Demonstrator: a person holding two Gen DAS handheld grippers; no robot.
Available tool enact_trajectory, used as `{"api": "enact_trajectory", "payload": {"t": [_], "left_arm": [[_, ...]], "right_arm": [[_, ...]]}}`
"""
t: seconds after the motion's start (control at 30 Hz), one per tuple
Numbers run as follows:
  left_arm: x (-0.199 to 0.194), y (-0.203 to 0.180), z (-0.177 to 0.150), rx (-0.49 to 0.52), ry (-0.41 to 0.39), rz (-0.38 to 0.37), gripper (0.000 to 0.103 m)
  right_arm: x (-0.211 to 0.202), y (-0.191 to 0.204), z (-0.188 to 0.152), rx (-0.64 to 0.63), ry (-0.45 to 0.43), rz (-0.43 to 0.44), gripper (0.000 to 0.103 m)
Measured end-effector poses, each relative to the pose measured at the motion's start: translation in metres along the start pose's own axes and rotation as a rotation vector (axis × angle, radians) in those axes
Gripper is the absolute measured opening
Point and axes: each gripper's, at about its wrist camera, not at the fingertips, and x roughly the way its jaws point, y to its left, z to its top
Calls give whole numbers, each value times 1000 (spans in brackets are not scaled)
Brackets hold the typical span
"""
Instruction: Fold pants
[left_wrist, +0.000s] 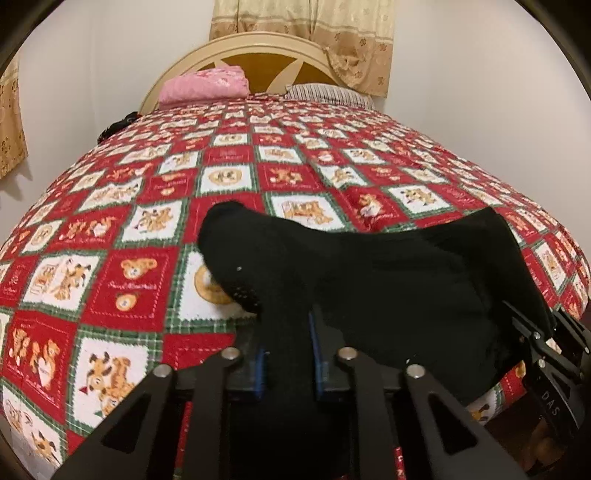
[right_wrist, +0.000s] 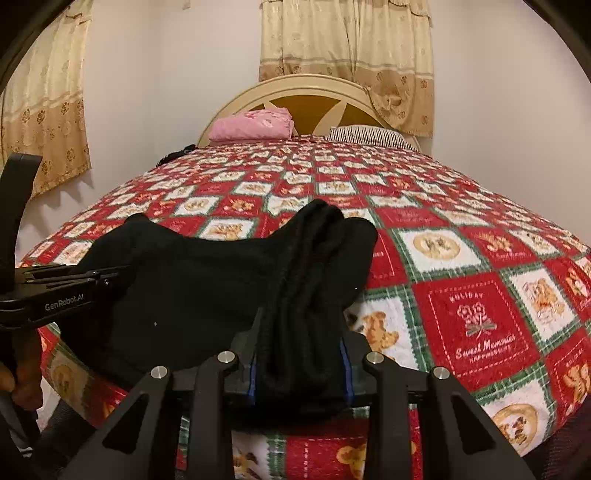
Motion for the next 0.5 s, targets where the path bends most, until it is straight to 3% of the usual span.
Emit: {"api": "enact_trajectory", "payload": {"t": [0.2, 0.43, 0.5], "left_arm": [[-1, 7, 3, -15, -4, -7, 18], [6, 5, -2, -5, 9, 4, 18], [7, 5, -2, -8, 19, 11, 23]], "right_arm": [[-9, 16, 8, -33, -43, 13, 33], [-2, 7, 3, 8, -12, 7, 33], [0, 7, 1, 9, -6, 2, 33]]}}
